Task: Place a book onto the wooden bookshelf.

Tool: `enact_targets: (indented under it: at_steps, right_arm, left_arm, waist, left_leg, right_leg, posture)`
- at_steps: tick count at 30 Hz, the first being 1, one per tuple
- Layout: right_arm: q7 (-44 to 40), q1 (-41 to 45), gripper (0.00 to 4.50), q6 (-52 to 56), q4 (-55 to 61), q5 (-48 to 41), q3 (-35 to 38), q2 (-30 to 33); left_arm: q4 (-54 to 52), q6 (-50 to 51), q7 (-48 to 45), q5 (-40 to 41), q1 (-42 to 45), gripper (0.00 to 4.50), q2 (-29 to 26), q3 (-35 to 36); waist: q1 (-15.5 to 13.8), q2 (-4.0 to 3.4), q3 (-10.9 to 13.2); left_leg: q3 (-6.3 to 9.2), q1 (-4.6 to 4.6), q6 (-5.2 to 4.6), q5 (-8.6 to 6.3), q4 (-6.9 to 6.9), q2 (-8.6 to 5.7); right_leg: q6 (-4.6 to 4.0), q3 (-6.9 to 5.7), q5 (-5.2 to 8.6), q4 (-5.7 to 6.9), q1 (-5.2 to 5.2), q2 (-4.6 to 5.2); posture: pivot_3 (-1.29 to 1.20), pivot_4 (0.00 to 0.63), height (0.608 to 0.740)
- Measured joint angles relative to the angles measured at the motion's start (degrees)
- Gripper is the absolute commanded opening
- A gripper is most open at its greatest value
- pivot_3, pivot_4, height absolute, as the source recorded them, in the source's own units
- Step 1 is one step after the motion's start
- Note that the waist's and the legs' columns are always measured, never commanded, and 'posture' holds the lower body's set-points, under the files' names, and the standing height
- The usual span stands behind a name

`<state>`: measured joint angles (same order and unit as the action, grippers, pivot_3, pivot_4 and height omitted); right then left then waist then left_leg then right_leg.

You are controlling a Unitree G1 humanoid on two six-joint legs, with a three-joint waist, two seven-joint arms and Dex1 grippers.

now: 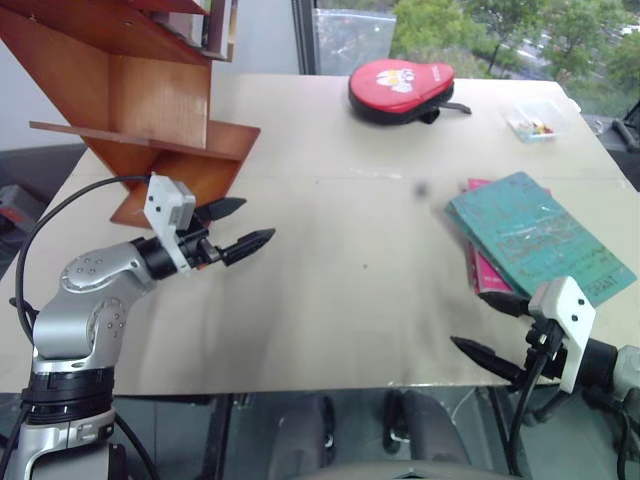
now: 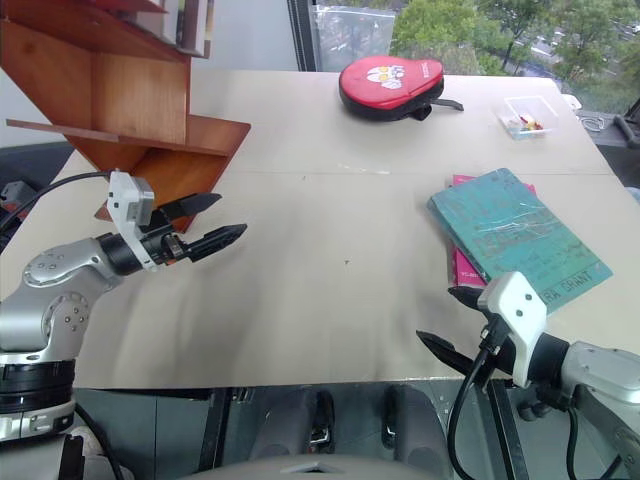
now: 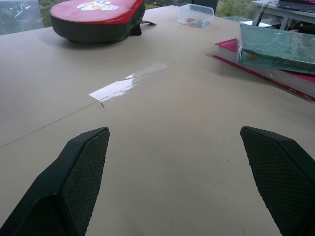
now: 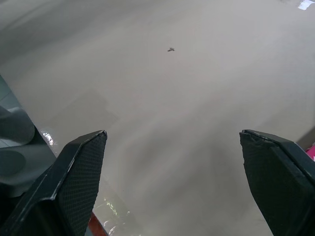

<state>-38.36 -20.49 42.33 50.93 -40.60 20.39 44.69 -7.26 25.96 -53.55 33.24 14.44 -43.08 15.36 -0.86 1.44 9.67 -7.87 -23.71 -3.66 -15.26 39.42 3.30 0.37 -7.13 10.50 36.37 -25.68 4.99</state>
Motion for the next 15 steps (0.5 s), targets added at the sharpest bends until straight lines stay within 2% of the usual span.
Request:
enact_targets:
  at_steps: [4,7,9,12,13,15]
  right_arm:
    - [2.0,1.2,4.4,-0.1,0.5,-1.8,1.0,-1.9]
    - [5.9,5.2,4.4,0.3,0.8,-6.0,3.9,-2.9]
    - [9.6,10.6,4.4,2.8,-1.3,-8.4,6.0,-1.4]
    - [14.7,18.5,3.53,6.0,-8.8,-8.9,8.0,0.4]
    - [17.9,24.2,3.03,8.3,-16.2,-8.8,8.9,1.1]
    - [22.5,30.5,2.05,9.6,-29.2,-3.5,9.7,5.6]
  left_arm:
    - [0.1,0.7,-3.7,1.2,0.5,4.49,-1.2,-0.3]
    - [-0.2,0.9,-7.0,2.6,1.6,4.49,-1.8,-0.6]
    - [-1.4,1.0,-9.6,3.3,1.4,4.49,-1.8,-1.7]
    - [-4.3,0.9,-12.0,4.6,0.9,4.5,-1.6,-3.1]
    - [-6.4,0.9,-12.5,5.1,1.1,4.5,-1.4,-4.2]
    - [-10.1,0.8,-13.4,5.6,1.1,4.5,-0.6,-5.9]
  waist:
    - [0.0,0.0,0.0]
    - [0.0,-0.01,0.0]
    - [0.1,-0.01,0.0]
    - [0.1,0.02,0.0]
    - [0.1,-0.01,0.0]
    - [-0.1,-0.09,0.0]
  left_leg:
    - [0.0,0.0,0.01,0.0,0.01,0.0]
    - [-0.03,0.02,0.01,0.0,0.03,-0.01]
    - [-0.08,0.02,0.0,0.0,0.06,-0.01]
    - [-0.08,0.02,0.0,0.0,0.07,-0.02]
    - [-0.12,-0.01,-0.01,0.01,0.13,-0.04]
    - [-0.12,-0.01,-0.03,0.01,0.13,-0.13]
  right_leg:
    - [0.0,-0.04,0.0,0.02,0.0,-0.01]
    - [0.0,-0.08,0.0,0.03,0.01,0.0]
    - [0.0,-0.06,0.0,0.03,0.0,0.0]
    - [-0.01,-0.07,0.0,0.03,0.01,-0.01]
    - [-0.01,-0.05,0.0,0.03,-0.01,0.0]
    - [-0.02,-0.03,-0.01,0.08,-0.01,0.07]
  posture:
    - [0.0,0.15,0.74]
    - [0.0,0.15,0.74]
    - [0.0,0.15,0.74]
    - [0.0,0.15,0.74]
    - [0.0,0.15,0.74]
    - [0.0,0.15,0.74]
